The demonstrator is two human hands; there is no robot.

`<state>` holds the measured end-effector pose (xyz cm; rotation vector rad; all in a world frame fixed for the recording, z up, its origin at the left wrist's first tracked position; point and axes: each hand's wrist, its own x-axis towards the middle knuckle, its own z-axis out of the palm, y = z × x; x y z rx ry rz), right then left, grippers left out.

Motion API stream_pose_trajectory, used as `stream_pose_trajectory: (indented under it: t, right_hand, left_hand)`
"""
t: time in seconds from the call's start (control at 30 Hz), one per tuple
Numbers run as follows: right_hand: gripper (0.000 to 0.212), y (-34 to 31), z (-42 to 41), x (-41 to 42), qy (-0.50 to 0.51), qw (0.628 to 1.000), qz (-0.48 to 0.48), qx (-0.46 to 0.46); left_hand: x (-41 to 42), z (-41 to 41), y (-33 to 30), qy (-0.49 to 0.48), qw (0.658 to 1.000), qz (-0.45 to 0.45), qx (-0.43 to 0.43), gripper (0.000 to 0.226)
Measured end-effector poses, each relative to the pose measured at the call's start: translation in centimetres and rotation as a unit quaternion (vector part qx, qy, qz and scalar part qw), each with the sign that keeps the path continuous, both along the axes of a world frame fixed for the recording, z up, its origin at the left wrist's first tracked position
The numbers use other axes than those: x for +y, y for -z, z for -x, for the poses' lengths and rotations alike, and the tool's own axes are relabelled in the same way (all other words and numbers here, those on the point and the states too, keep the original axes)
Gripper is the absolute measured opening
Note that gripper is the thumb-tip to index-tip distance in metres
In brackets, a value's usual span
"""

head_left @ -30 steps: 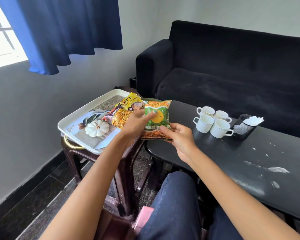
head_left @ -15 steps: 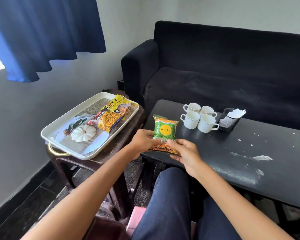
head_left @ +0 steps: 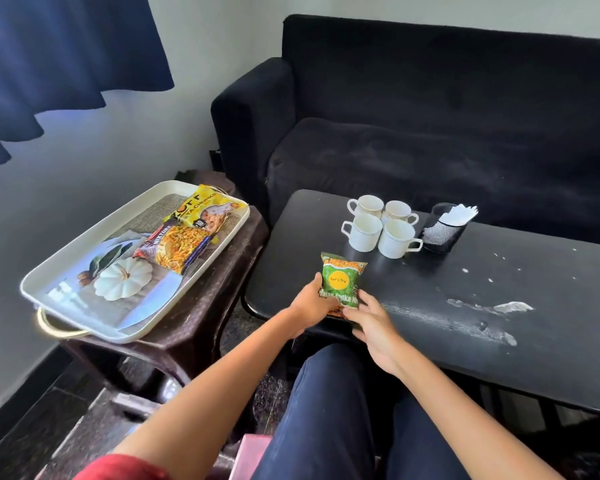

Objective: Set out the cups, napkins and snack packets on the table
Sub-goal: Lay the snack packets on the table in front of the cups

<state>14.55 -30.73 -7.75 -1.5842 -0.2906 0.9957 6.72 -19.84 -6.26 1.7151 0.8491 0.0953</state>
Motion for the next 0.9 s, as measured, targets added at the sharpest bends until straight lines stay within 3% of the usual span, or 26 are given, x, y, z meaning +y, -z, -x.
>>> stream_pose_trajectory:
  t: [0.07, 0.13, 0.2, 0.3, 0.37, 0.43, 0.57, 0.9]
  right_hand:
    - [0.064, 0.9, -0.6, 0.0, -0.010, 1.000, 0.014, -0.008]
    - [0.068, 1.4, -1.0, -0.1, -0.022, 0.998, 0.031, -0.051]
    - [0.069, 1.9, -1.5, -0.2, -0.063, 0.973, 0.104, -0.197]
    - [0.068, 3.1, -1.6, -0.7, -0.192, 0.840, 0.210, -0.463]
    - [0.067, 3.8, -1.5, -0.7, -0.242, 0.779, 0.224, -0.533]
    - [0.068, 4.4, -1.7, -0.6, -0.256, 0.752, 0.236, -0.559]
    - [0.071, 5.0, -2.3, 0.1, -0.252, 0.762, 0.249, -0.542]
    - [0.069, 5.0, -3.6, 1.2, -0.246, 0.796, 0.252, -0.492]
  left_hand:
    - [-0.3, -0.7, 0.8, 0.032, 0.998, -0.046, 0.018, 0.078]
    - [-0.6, -1.2, 1.8, 0.086, 0.985, -0.142, 0.050, 0.074]
    - [-0.9, -1.3, 2.8, 0.140, 0.952, -0.258, 0.084, 0.070]
    - [-1.4, -1.0, 4.6, 0.184, 0.912, -0.357, 0.081, 0.071]
    - [-1.4, -0.7, 5.5, 0.195, 0.897, -0.388, 0.075, 0.074]
    - [-0.9, -0.6, 6.0, 0.200, 0.889, -0.405, 0.075, 0.076]
    - [0.3, -1.4, 5.9, 0.222, 0.875, -0.421, 0.084, 0.080]
    - [1.5, -3.3, 5.9, 0.233, 0.880, -0.400, 0.106, 0.084]
